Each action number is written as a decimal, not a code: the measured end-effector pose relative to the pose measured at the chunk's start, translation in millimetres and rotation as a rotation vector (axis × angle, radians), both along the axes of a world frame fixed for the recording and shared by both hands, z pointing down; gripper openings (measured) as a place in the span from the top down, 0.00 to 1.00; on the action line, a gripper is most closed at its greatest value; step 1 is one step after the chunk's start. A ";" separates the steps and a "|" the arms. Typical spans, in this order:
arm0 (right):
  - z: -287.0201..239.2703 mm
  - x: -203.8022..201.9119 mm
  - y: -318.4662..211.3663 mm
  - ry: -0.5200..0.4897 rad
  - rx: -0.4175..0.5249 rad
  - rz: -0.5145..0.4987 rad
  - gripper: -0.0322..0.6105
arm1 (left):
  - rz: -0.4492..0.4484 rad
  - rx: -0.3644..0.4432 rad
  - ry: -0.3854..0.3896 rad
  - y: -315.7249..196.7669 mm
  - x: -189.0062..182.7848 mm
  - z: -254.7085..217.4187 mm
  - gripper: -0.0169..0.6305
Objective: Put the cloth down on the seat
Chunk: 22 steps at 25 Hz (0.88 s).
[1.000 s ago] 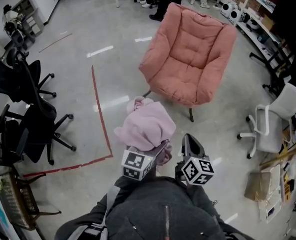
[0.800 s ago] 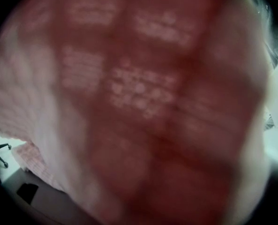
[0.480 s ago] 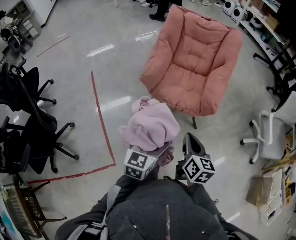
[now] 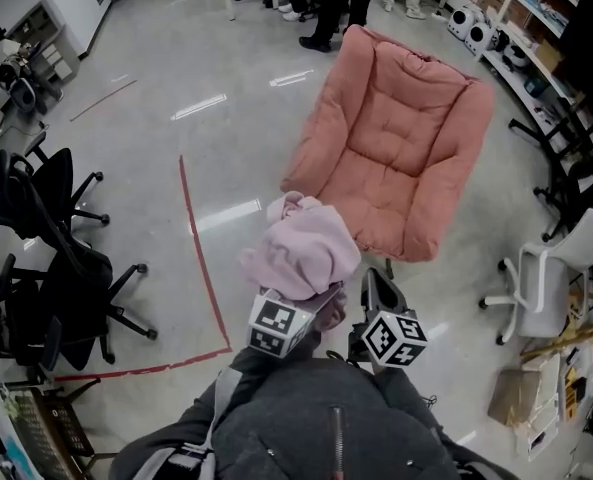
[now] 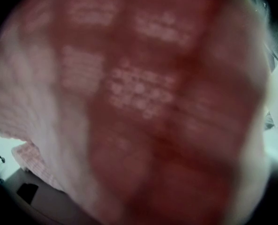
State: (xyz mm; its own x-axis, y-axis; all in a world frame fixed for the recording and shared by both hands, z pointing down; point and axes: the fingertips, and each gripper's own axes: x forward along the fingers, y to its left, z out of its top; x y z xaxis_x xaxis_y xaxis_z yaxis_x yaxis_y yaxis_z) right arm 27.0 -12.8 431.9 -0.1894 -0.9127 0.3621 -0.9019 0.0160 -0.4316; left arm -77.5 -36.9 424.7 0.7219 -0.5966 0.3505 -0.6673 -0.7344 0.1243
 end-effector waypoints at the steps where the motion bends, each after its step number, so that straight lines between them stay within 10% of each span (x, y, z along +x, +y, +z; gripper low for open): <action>1: 0.4 0.7 -6.6 0.001 -0.002 0.005 0.93 | 0.004 0.001 0.002 -8.7 0.9 -0.3 0.25; 22: 12.3 21.3 -105.0 -0.023 -0.015 0.114 0.93 | 0.075 0.010 0.022 -126.6 16.5 0.6 0.25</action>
State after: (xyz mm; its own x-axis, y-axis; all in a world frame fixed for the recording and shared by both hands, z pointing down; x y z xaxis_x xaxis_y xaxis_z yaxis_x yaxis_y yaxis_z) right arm 48.3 -117.8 444.2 -0.0933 -0.9233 0.3725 -0.8873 -0.0926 -0.4519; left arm -61.0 -163.5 425.3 0.7720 -0.5442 0.3283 -0.6078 -0.7832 0.1312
